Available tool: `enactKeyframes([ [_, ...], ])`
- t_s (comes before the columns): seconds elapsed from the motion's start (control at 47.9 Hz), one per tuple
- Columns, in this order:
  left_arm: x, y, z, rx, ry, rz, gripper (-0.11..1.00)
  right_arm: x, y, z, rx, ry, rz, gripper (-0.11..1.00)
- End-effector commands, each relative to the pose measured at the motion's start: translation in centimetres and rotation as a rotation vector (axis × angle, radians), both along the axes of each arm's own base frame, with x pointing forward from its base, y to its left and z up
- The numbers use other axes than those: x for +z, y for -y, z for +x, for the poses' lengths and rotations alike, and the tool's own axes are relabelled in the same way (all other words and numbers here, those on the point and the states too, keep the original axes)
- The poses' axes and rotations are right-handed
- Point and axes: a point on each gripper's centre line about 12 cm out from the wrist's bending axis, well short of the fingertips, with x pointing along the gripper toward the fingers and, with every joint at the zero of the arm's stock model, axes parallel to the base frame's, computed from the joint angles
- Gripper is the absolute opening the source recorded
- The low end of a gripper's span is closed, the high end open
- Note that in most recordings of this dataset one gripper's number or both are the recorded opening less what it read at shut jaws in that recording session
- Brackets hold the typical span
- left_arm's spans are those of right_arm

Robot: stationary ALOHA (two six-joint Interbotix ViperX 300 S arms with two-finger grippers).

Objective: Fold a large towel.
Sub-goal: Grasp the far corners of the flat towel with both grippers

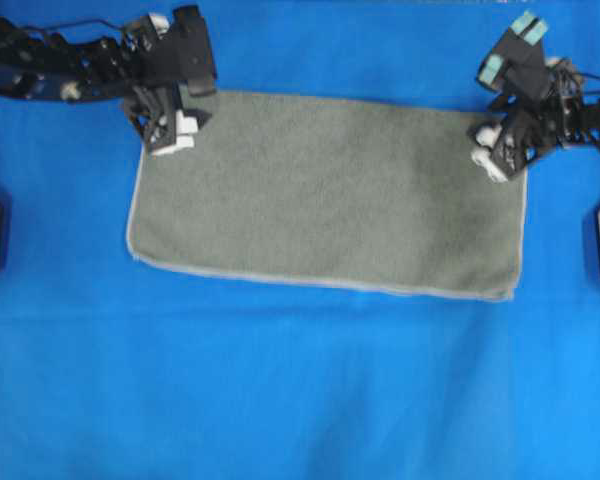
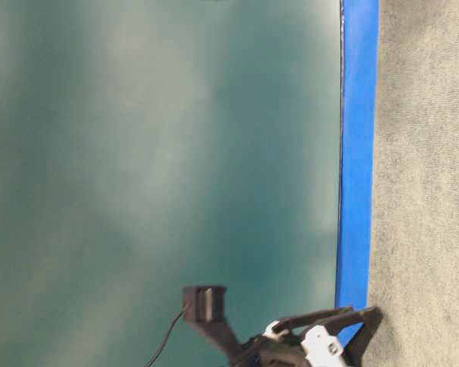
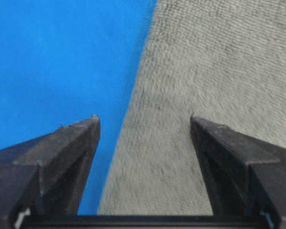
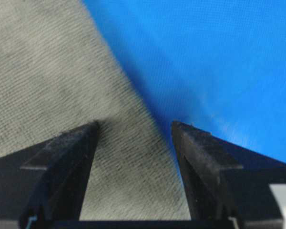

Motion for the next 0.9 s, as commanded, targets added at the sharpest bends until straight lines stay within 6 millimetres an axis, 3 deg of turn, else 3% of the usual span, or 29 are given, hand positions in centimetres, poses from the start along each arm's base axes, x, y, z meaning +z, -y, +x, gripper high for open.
enactKeyframes([
  [0.0,0.2,-0.9,0.7,0.004,0.013,0.015,0.73,-0.1,1.4,0.8,0.010,0.015,-0.010,0.63],
  [0.167,-1.4,-0.7,0.4,-0.001,-0.045,-0.015,0.66,-1.1,2.1,1.3,0.018,-0.003,0.003,0.63],
  [0.251,-1.8,-0.4,0.0,-0.002,-0.088,-0.041,0.50,-1.2,1.8,1.3,0.026,0.003,0.009,0.60],
  [0.292,-2.0,-0.2,-0.4,-0.002,-0.118,-0.060,0.36,-1.1,1.6,1.2,0.032,0.007,0.007,0.57],
  [0.418,-2.3,0.2,-1.0,-0.001,-0.178,-0.099,0.05,-1.1,0.6,0.9,0.048,0.009,0.013,0.26],
  [0.501,-1.9,0.4,-1.3,0.003,-0.200,-0.117,0.03,-0.5,0.1,0.6,0.048,0.026,0.006,0.06],
  [0.668,2.6,0.5,-1.3,0.037,-0.131,-0.111,0.03,3.2,-0.6,0.6,0.034,0.115,-0.060,0.04],
  [0.877,9.9,2.7,-1.5,-0.001,0.003,-0.057,0.03,10.7,-2.2,0.5,0.014,0.220,-0.198,0.04],
])
